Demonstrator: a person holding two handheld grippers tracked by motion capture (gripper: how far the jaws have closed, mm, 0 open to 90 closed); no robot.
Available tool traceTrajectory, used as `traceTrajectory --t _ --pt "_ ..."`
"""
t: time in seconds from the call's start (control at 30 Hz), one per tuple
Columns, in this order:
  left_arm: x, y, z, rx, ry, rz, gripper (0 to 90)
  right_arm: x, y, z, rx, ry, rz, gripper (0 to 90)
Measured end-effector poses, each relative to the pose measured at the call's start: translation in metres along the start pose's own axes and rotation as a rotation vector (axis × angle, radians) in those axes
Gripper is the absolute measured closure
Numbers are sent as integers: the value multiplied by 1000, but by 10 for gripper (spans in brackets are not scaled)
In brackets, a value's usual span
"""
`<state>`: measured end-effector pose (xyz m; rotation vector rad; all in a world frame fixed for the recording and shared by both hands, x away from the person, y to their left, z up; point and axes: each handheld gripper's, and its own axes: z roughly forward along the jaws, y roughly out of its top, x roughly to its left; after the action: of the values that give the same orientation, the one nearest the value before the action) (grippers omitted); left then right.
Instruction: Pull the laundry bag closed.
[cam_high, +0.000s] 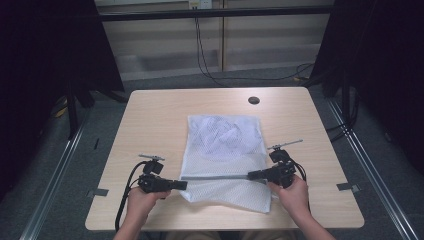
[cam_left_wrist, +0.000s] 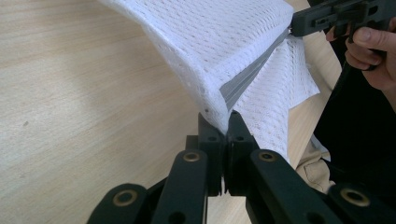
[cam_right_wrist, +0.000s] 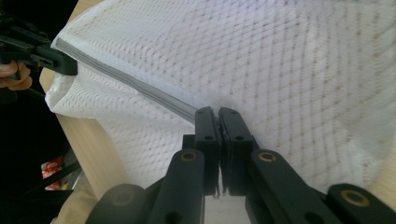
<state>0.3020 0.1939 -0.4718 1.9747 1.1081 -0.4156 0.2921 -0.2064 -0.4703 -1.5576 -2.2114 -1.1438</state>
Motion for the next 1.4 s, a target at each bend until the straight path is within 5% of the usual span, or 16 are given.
traceTrajectory --t 1.4 --pt "5 -3 -5 9 23 -15 882 -11 -4 -16 -13 -38 14 872"
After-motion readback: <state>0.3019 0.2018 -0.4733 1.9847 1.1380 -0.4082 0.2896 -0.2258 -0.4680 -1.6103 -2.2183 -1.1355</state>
